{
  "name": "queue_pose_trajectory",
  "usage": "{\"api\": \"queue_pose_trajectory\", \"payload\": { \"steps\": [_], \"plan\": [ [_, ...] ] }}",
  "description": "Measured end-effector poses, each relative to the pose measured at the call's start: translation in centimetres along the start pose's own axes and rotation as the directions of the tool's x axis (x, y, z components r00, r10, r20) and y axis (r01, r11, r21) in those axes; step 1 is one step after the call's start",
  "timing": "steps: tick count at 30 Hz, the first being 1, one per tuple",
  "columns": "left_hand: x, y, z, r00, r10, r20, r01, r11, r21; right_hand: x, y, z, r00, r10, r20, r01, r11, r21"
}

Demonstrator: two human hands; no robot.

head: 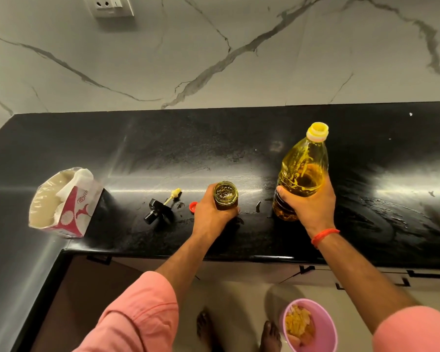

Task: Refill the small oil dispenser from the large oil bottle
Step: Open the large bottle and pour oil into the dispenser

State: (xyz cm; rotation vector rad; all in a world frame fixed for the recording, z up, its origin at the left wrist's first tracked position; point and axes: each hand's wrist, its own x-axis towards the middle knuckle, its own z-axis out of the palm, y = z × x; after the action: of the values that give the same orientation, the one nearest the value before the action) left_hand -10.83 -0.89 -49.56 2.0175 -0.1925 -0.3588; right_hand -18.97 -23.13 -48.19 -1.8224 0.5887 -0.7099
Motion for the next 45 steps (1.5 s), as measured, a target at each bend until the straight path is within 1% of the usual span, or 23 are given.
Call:
{"api": "queue_pose_trajectory", "payload": {
  "steps": [13,23,29,32,33,35,37,39,40,43,45],
  "plan": [
    [0.0,-0.1,0.1,1.000,-0.011,-0.007,0.011,1.000,0.000,-1.3,1.5,-0.5,1.000,0.014,0.019,-0.013,0.999,-0.033],
    [-0.2,0.2,-0.1,0.999,-0.040,0.002,0.040,0.999,-0.011,-1.4,1.5,-0.5,1.000,0.019,0.003,-0.019,0.998,-0.053],
    [-0.6,-0.2,-0.9,0.997,-0.037,0.075,0.042,0.997,-0.071,-1.4,1.6,-0.6,1.000,0.025,0.015,-0.024,0.998,-0.055],
    [-0.8,-0.1,-2.2,0.994,-0.053,0.095,0.055,0.998,-0.021,-1.4,1.7,-0.6,0.999,0.034,0.014,-0.033,0.998,-0.058],
    [-0.8,-0.1,-2.7,0.993,-0.054,0.107,0.053,0.998,0.017,-1.4,1.7,-0.6,0.999,0.035,0.019,-0.034,0.998,-0.057],
    [-0.7,-0.3,-4.0,0.993,-0.020,0.112,0.003,0.988,0.151,-1.4,1.7,-0.6,0.999,0.032,0.024,-0.031,0.998,-0.054],
    [-0.4,-0.5,-5.3,0.994,0.054,0.090,-0.081,0.940,0.332,-1.4,1.8,-0.6,0.999,0.032,0.023,-0.030,0.998,-0.055],
    [0.3,-0.7,-6.5,0.990,0.116,0.076,-0.139,0.847,0.513,-1.4,1.8,-0.6,0.999,0.031,0.020,-0.029,0.998,-0.057],
    [0.7,-0.8,-7.0,0.988,0.125,0.088,-0.153,0.791,0.592,-1.4,1.8,-0.6,0.999,0.031,0.019,-0.030,0.998,-0.056],
    [2.0,-0.7,-8.0,0.977,0.102,0.189,-0.212,0.600,0.772,-1.5,1.7,-0.6,0.999,0.035,0.021,-0.034,0.998,-0.050],
    [2.6,-0.6,-8.3,0.964,0.087,0.252,-0.263,0.472,0.841,-1.5,1.7,-0.6,0.999,0.033,0.016,-0.033,0.998,-0.049]
  ]
}}
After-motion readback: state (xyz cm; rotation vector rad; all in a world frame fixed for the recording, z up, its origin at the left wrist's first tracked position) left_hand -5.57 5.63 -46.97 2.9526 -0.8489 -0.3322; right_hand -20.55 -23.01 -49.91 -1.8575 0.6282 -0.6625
